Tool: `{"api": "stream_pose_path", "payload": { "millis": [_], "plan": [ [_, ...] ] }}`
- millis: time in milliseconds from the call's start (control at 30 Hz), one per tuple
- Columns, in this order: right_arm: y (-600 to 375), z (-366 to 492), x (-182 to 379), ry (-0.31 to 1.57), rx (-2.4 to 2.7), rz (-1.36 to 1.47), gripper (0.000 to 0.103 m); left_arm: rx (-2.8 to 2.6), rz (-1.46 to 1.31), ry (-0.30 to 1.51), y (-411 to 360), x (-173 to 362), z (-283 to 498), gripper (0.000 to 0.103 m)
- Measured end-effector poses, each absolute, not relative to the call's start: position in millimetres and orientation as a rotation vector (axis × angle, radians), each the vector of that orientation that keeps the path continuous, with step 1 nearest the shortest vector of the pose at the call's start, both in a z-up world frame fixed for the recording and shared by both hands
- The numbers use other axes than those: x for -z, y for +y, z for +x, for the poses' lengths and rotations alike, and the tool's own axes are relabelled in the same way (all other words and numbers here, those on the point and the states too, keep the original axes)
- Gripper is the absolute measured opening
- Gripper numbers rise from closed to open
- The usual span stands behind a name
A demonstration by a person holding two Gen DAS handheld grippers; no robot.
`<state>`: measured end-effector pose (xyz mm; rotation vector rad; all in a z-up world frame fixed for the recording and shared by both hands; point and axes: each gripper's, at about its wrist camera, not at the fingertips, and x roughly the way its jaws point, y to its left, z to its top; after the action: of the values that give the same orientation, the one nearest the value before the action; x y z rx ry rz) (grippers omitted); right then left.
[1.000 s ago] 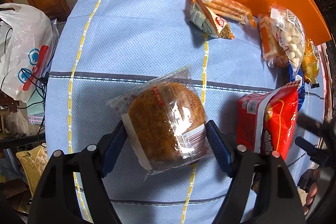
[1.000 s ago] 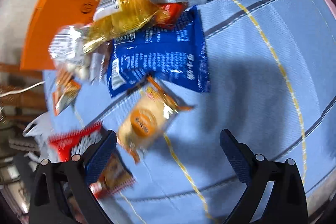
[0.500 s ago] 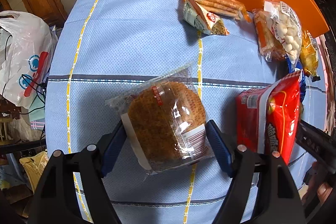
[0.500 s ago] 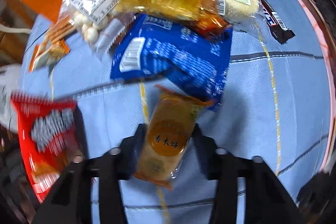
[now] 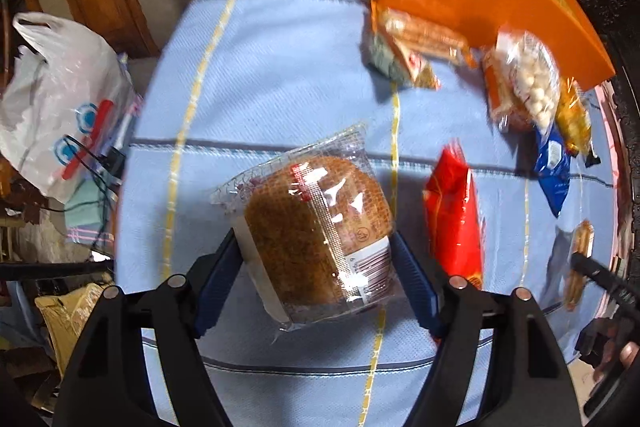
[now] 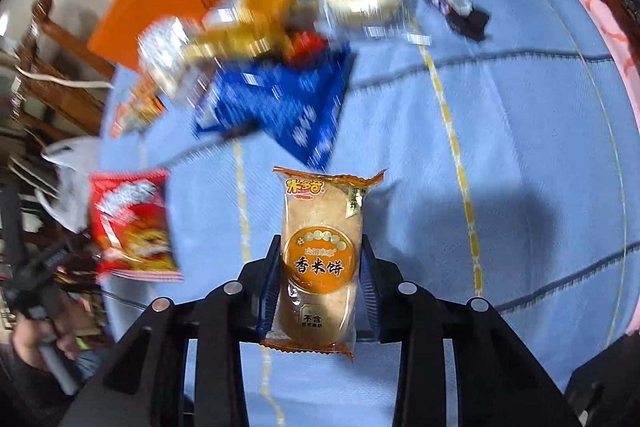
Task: Organize snacks
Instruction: 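Carry the bread bag in the left tool while the right tool carries the cake bag to the box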
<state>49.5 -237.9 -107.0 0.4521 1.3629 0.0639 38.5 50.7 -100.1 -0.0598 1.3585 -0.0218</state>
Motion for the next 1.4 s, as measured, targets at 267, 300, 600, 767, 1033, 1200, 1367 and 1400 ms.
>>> {"api": "stream_pose_path", "payload": {
  "millis": [267, 300, 600, 767, 1033, 1200, 1367, 1400],
  "plan": [
    [-293.3, 47.7, 68.3, 1.269, -0.161, 0.358, 0.036, 0.008, -0.118, 1.334, 57.8, 75.5, 57.7, 0.012],
    [-297.9, 47.3, 68.3, 1.276, -0.176, 0.352, 0.036, 0.000, -0.145, 1.375, 60.4, 82.4, 59.5, 0.012],
    [-301.2, 48.0, 67.0, 1.319, -0.252, 0.307, 0.036, -0.117, -0.160, 1.418, 57.1, 111.0, 61.5, 0.070],
    [-300.8, 44.9, 67.7, 1.324, -0.267, 0.314, 0.036, -0.069, -0.074, 1.394, 33.2, 119.7, 61.4, 0.078],
    [-303.5, 31.4, 72.9, 1.336, -0.240, 0.334, 0.036, -0.034, 0.031, 1.466, 5.7, 137.0, 63.4, 0.077],
    [-303.6, 23.0, 68.3, 1.323, -0.231, 0.329, 0.036, -0.051, 0.018, 1.434, 15.5, 115.0, 56.0, 0.074],
    [-300.5, 24.1, 54.5, 1.277, -0.236, 0.312, 0.036, -0.024, -0.022, 1.360, 18.3, 67.8, 46.5, 0.074],
    [-299.6, 26.3, 48.3, 1.258, -0.238, 0.304, 0.036, -0.017, -0.024, 1.347, 19.3, 60.9, 47.2, 0.074]
  ]
}}
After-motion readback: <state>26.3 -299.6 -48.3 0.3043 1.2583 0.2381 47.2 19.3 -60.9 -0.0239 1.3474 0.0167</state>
